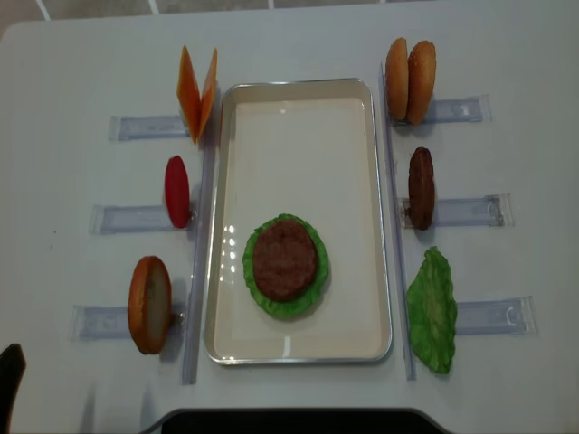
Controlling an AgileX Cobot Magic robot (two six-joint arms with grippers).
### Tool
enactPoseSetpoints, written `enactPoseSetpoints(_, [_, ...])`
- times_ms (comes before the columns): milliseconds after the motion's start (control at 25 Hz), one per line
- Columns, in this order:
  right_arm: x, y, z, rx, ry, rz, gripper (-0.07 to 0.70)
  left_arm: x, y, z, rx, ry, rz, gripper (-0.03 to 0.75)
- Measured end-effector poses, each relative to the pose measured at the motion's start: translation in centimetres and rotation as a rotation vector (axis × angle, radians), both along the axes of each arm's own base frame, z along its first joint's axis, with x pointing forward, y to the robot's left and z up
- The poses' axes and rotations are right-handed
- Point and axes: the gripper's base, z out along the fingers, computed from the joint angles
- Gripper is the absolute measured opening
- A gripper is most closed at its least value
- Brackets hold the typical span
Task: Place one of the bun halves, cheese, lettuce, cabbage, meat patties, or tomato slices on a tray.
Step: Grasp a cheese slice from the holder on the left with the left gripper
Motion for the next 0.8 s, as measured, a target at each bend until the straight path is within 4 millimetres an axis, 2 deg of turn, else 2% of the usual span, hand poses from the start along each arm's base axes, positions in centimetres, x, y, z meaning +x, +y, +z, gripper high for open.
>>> enactPoseSetpoints(800, [0.00,0.00,0.00,0.000,0.000,0.000,0.578,0.00,0.00,0.00,0.000,0.000,0.000,0.681])
